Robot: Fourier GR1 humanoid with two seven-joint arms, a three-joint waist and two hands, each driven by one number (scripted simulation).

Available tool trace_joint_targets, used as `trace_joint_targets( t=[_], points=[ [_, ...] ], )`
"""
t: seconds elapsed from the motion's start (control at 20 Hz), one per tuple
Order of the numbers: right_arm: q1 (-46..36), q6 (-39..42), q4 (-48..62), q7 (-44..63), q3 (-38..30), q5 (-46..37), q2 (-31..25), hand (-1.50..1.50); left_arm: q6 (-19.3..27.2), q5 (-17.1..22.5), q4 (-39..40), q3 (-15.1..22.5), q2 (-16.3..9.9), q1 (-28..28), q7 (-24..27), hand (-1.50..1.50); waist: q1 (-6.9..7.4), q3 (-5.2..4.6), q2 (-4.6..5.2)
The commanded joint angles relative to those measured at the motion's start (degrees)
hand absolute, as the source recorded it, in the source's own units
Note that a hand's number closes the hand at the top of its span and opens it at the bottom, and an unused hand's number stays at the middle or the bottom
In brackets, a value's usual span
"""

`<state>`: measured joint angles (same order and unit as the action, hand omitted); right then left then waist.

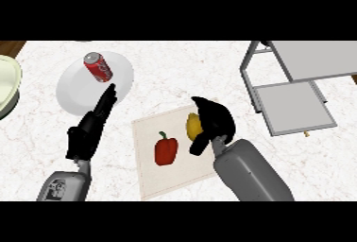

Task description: Pick the lemon from the placemat and place it in the tiered shelf

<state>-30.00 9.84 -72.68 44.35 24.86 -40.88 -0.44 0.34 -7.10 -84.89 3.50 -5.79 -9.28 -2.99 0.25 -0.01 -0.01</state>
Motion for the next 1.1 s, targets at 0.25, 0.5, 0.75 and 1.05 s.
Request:
trace_joint_targets(
  t=[0.25, 0.5, 0.75, 1.05],
  points=[
    [-1.5, 4.7, 0.7, -3.5, 1.7, -3.8, -0.2, 1.5, 1.3, -2.4, 1.9, 0.0, 1.4, -0.5, 2.1, 0.0, -0.13, 0.0, 0.02],
    [-0.8, -3.2, 4.8, -5.5, 4.4, -5.3, 0.4, 1.5, -2.2, 0.0, 1.7, -1.9, 0.0, 0.3, 2.3, 0.0, 0.07, 0.01, 0.05],
    [20.4, -0.8, -22.6, -1.6, 12.9, -9.4, -4.8, 1.5, -1.0, -0.2, 0.8, -1.8, 0.8, -0.4, -0.1, 0.0, -1.64, 0.0, -0.44],
    [31.6, -2.6, -40.6, 0.0, 16.8, -11.2, -9.3, 1.5, -0.4, -1.0, 1.4, -2.2, 0.5, 1.7, 2.4, 0.0, -1.04, 0.0, -0.21]
  ],
)
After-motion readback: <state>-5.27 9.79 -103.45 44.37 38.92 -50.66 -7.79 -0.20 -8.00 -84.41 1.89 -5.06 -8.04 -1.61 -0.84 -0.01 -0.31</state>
